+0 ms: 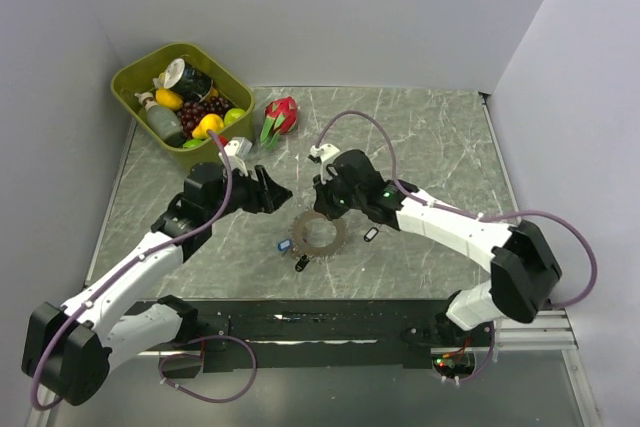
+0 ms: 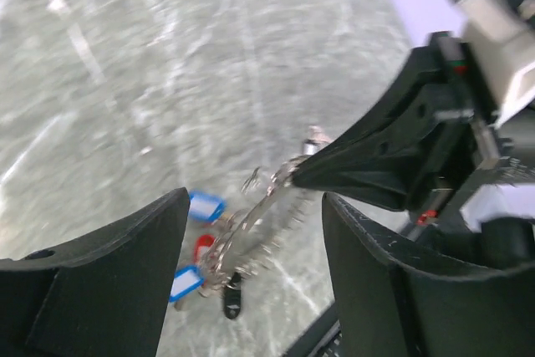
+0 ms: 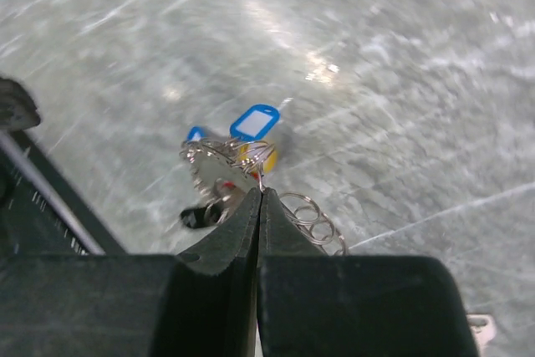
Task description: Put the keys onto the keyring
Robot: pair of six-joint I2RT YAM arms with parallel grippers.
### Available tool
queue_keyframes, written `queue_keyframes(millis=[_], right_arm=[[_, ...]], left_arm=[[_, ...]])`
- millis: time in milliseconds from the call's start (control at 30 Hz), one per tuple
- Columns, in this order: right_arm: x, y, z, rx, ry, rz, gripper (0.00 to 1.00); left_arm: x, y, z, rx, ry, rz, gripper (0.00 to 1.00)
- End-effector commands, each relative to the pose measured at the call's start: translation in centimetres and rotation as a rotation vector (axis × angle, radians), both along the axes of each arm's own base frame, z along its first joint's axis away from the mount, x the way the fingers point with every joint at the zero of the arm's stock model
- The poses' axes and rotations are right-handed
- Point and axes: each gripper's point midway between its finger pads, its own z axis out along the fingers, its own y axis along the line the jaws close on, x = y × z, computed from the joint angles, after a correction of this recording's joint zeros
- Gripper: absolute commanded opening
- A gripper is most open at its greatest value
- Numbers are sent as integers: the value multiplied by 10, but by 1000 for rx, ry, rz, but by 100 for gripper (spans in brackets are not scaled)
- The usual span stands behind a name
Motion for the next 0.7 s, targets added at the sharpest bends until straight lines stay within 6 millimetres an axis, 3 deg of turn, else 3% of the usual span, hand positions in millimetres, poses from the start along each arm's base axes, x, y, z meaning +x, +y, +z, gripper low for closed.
queue_keyframes(millis=[0, 167, 300, 533, 667], right_arm=[[-24, 7, 41, 70, -128, 232, 0], [-54, 6, 74, 154, -211, 395, 0], [-80, 8, 95, 239, -241, 521, 0], [-95, 12, 109, 289, -218, 606, 0], [-99, 12, 116, 313, -223, 631, 0]], left_arm=[[-17, -16, 51, -40, -134, -173, 70], [-40, -28, 73, -76, -191, -330, 64], [-56, -40, 77, -110, -193, -466, 58], [-84, -62, 92, -125, -253, -651, 54], [-94, -71, 91, -128, -241, -719, 43]])
